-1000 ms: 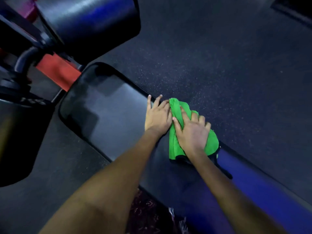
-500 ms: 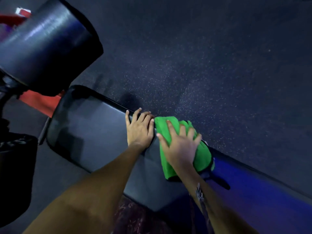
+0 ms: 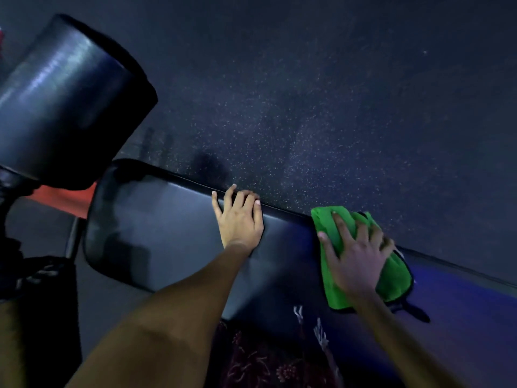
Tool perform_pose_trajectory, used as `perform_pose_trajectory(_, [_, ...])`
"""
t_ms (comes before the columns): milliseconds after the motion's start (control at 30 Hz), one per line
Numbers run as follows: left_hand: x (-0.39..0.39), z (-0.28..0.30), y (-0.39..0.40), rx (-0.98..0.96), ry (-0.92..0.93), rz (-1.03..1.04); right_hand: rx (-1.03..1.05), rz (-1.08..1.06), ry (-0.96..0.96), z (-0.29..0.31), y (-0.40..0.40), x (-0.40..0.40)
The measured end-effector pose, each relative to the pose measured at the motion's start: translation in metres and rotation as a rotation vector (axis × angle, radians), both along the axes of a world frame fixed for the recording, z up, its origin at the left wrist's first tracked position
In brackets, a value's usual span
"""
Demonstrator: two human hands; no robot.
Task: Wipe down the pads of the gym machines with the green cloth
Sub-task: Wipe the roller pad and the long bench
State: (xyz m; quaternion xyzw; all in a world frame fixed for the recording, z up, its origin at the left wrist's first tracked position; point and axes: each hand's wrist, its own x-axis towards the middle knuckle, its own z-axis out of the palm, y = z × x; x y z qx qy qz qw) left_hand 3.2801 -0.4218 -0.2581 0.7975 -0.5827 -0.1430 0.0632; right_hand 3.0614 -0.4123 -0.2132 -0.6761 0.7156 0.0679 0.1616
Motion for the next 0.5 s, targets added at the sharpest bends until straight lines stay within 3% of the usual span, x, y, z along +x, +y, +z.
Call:
perform_pose_trajectory(200, [0.001, 0.0, 0.001, 0.016, 0.017, -0.015, 0.112, 0.12, 0.019, -0.002, -0.016, 0.069])
perform_pose_trajectory(333, [0.001, 0.0, 0.002, 0.012, 0.008, -0.016, 0.072, 0.226, 0.026, -0.005, -0.01, 0.028])
perform_pose_trajectory(500, [0.003, -0.002, 0.002, 0.017, -0.009, -0.02, 0.076, 0.096, 0.082, 0.0, 0.002, -0.044])
